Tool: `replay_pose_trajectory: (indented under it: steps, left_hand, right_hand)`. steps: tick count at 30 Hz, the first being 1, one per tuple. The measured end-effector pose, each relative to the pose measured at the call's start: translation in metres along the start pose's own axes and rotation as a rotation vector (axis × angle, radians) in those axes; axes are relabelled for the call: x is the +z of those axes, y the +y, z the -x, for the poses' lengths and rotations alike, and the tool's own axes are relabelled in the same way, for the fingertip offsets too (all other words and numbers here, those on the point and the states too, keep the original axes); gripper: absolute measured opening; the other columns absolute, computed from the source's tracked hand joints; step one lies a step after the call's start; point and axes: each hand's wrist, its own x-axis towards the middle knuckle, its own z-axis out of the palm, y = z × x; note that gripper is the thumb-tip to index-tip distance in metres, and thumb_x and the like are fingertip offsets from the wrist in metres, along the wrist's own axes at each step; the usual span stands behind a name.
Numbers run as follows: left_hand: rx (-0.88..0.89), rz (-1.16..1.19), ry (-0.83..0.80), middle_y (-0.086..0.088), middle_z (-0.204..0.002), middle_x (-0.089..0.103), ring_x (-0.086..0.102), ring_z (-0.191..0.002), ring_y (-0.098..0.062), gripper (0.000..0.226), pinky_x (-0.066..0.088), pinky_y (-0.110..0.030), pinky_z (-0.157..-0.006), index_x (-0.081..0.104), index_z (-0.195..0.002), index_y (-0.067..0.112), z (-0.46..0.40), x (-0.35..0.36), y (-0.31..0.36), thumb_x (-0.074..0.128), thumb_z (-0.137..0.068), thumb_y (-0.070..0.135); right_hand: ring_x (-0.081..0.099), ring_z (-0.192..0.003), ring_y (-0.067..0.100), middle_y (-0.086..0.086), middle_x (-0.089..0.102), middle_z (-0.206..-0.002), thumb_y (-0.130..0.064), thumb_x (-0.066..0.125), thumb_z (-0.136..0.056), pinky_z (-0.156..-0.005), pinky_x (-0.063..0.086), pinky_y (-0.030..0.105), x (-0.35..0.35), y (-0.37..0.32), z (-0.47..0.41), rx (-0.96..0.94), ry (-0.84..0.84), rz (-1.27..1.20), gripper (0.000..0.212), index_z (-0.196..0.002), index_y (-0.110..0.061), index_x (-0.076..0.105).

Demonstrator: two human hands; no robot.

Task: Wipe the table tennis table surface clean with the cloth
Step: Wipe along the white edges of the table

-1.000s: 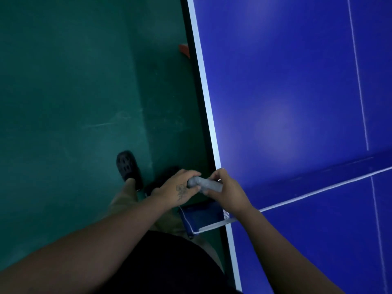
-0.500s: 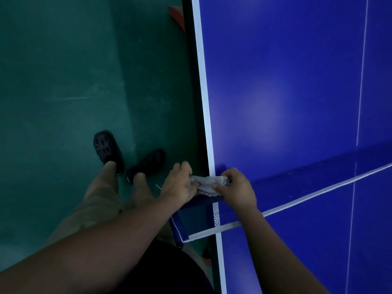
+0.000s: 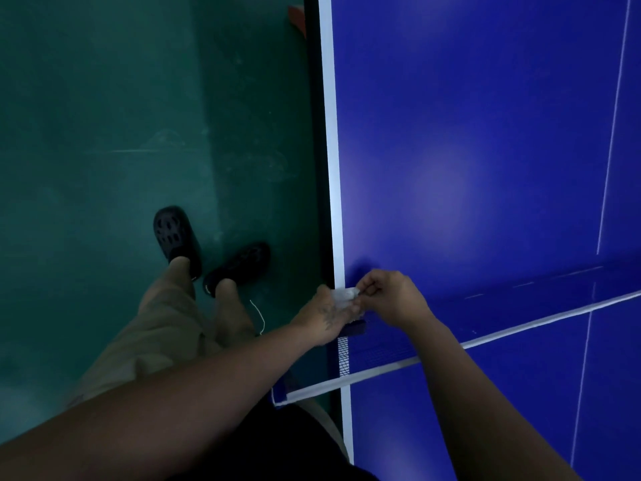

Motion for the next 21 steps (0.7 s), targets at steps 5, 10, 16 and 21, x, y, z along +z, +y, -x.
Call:
replay_pose_trajectory:
  steps: [5, 10, 16, 21]
  left_hand:
    - [-0.042, 0.023, 0.088, 0.003, -0.117, 0.059, 0.062, -0.114, -0.019, 0.060, 0.047, -0.036, -0.107, 0.038, -0.137, 0.005, -0.020, 0.012, -0.018, 0.060, -0.104, 0.050]
    - [-0.046, 0.104, 0.130, 0.007, -0.107, 0.059, 0.059, -0.091, -0.002, 0.062, 0.048, -0.010, -0.070, 0.043, -0.130, 0.010, -0.023, 0.013, -0.027, 0.069, -0.098, 0.056]
    - [-0.065, 0.093, 0.227, 0.002, -0.102, 0.072, 0.071, -0.097, -0.020, 0.077, 0.058, -0.045, -0.095, 0.063, -0.118, 0.016, -0.037, 0.025, -0.044, 0.064, -0.084, 0.085]
    - [0.003, 0.340, 0.272, -0.007, -0.120, 0.070, 0.068, -0.106, -0.018, 0.082, 0.055, -0.025, -0.090, 0.042, -0.148, 0.002, -0.027, 0.023, -0.016, 0.070, -0.094, 0.058]
  right_hand:
    - [0.065, -0.097, 0.013, -0.007, 0.070, -0.103, -0.019, 0.074, -0.097, -0.085, 0.057, 0.041, -0.019, 0.012, -0.018, -0.201, 0.355, -0.049, 0.013, -0.106, -0.027, 0.072]
    - [0.041, -0.152, 0.025, 0.005, 0.044, -0.164, -0.029, 0.064, -0.107, -0.124, 0.034, 0.041, -0.007, 0.017, -0.058, -0.480, 0.773, 0.148, 0.051, -0.153, -0.010, 0.052]
    - [0.022, -0.163, 0.026, 0.007, 0.030, -0.174, -0.024, 0.052, -0.111, -0.130, 0.023, 0.054, 0.023, 0.021, -0.080, -0.498, 0.878, 0.117, 0.054, -0.161, -0.008, 0.041]
    - [0.023, -0.163, 0.026, 0.007, 0.031, -0.173, -0.022, 0.052, -0.109, -0.131, 0.022, 0.054, 0.022, 0.022, -0.082, -0.505, 0.893, 0.123, 0.053, -0.160, -0.008, 0.044]
